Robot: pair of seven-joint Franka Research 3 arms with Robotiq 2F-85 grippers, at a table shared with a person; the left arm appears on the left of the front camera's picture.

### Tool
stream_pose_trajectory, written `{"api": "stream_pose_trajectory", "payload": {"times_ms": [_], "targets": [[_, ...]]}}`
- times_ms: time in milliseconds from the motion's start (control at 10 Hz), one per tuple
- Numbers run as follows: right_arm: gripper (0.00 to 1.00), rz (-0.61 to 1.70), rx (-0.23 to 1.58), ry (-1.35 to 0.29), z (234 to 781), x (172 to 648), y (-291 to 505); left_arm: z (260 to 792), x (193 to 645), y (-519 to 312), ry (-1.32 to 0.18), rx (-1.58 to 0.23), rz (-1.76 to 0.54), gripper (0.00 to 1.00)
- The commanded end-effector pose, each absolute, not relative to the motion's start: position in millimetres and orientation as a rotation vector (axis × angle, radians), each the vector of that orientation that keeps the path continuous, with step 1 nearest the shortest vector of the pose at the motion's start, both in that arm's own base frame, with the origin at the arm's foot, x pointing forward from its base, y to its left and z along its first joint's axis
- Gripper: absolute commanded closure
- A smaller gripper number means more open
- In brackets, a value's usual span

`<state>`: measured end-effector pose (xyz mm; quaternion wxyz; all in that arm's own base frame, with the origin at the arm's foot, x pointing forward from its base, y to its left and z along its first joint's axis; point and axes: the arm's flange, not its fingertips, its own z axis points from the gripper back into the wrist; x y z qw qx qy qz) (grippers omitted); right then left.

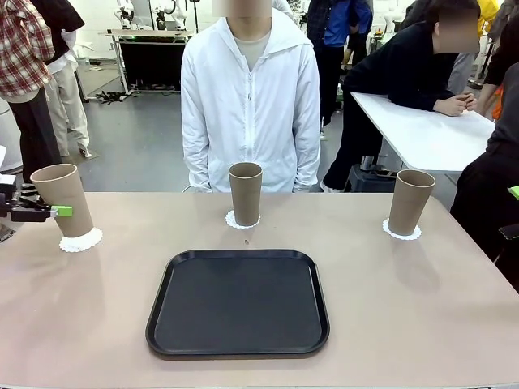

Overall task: Place coasters on the table and set cups on them.
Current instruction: Take one Reusable plastic cup from the Flat Tray and place it on a coaster set by the human.

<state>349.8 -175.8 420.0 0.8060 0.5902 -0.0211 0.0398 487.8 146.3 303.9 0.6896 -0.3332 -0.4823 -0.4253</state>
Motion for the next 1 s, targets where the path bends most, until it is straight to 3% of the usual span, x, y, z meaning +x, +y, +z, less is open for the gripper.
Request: {"api": "stream_pose_trajectory", "payload": {"times_ms": [0, 900], "targets": [[0.0, 0.09, 1.272, -0.045, 421.0, 348.8, -176.1, 296.2, 487.5, 149.6, -1.091, -0.754, -1.004, 0.15], [0.0, 0.09, 1.272, -0.045, 421.0, 348.8, -176.1, 290.4, 488.5, 148.9, -1.094, -0.706, -1.027, 0.15]]}}
